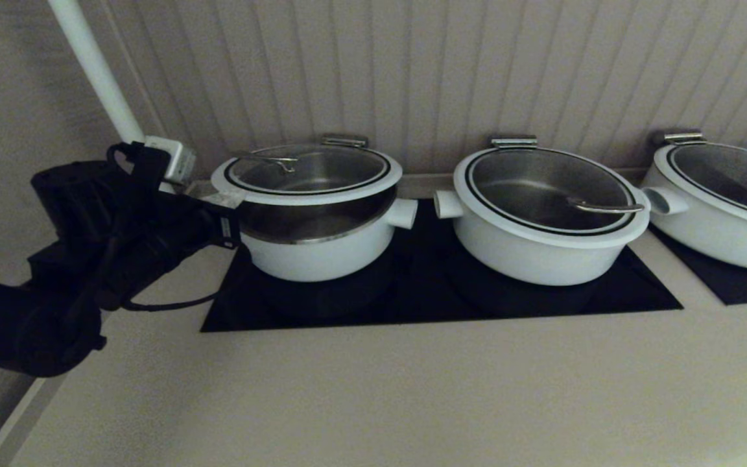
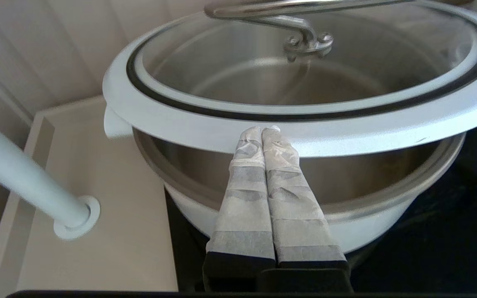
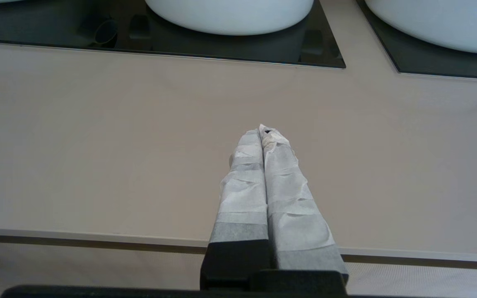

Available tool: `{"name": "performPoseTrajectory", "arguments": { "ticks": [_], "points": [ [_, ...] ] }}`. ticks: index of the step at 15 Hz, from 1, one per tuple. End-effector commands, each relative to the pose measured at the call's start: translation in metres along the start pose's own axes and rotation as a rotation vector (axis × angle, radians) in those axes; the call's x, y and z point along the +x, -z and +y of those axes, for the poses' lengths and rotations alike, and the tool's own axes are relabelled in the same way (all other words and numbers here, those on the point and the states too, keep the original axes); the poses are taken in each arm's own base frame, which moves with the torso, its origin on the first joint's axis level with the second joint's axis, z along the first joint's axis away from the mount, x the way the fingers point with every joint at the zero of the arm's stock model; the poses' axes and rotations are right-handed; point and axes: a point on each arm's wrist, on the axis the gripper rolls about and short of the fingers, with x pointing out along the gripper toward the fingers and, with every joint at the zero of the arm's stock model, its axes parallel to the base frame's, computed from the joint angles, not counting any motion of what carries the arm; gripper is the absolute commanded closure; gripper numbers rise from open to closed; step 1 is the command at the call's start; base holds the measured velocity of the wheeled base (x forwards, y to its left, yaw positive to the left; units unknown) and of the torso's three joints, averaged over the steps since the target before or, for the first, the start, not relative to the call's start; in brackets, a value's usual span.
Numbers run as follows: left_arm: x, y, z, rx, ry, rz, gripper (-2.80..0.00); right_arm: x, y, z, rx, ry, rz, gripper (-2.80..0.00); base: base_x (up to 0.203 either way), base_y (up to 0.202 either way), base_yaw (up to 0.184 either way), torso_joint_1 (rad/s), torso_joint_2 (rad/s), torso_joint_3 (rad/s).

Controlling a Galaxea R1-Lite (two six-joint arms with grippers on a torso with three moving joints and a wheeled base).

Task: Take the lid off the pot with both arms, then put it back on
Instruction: Close the pot lid

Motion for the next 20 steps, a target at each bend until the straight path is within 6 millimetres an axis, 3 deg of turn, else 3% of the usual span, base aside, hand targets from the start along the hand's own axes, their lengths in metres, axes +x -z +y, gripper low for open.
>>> {"name": "performPoseTrajectory", "arguments": {
  "ticks": [1, 9, 20],
  "points": [
    [0.0, 0.004, 0.0, -0.001, 0.0, 0.008, 0.0, 0.0, 0.0, 0.0, -0.001, -0.001, 0.002, 0.0, 0.0, 0.0, 0.0, 0.0, 0.0, 0.0],
    [0.003, 0.011, -0.001, -0.002, 0.005, 0.031, 0.0, 0.0, 0.0, 0.0, -0.001, -0.001, 0.002, 0.0, 0.0, 0.0, 0.0, 0.0, 0.0, 0.0],
    [0.004, 0.036, -0.003, -0.008, 0.008, 0.077, 0.0, 0.0, 0.0, 0.0, -0.001, -0.001, 0.002, 0.0, 0.0, 0.0, 0.0, 0.0, 0.0, 0.0]
  ]
}}
